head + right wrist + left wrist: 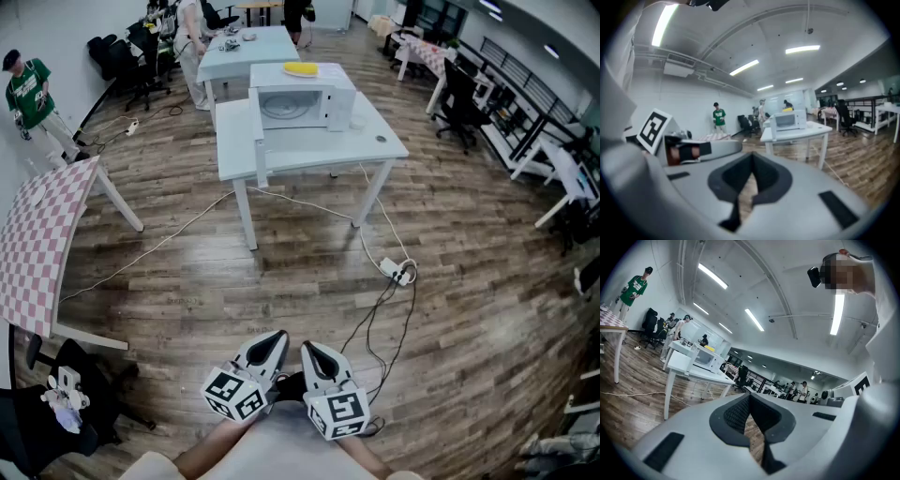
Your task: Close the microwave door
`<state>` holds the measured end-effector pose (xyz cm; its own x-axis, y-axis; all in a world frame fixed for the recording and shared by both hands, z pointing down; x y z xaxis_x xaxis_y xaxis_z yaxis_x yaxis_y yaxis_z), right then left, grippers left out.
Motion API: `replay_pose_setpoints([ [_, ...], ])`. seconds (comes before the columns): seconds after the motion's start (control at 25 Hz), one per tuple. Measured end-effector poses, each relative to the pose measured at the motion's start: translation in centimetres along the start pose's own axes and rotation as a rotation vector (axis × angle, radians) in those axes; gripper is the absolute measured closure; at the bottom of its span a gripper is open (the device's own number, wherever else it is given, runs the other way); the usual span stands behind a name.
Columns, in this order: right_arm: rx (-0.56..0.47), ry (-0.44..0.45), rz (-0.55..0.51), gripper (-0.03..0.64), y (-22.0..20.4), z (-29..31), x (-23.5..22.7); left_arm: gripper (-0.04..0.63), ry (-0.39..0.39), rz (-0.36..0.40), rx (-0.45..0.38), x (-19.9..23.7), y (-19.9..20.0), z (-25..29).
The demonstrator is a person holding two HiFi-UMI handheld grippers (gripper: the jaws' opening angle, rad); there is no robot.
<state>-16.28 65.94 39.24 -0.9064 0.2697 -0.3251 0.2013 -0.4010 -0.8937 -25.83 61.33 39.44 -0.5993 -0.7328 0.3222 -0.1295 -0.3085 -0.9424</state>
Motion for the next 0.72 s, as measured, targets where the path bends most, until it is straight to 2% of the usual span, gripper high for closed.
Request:
replay_pose_setpoints([
  [0.72,-0.031,0.042,0.045,0.594,1.2,1.3,0.9,0.577,-0.007,-0.008,0.002,1.3,0.9,0.0],
])
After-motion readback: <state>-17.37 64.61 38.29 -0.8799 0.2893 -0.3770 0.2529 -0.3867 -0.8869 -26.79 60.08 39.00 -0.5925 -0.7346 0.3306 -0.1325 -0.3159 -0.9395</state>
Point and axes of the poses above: the fingertips, and each gripper's own axes: z forward along the fingers, x to its left, y out of its top, the point moved 5 cm from there along -z, backward along the fingers, and after that the axes turned 9 degrees about z, right-handed, at the moved point
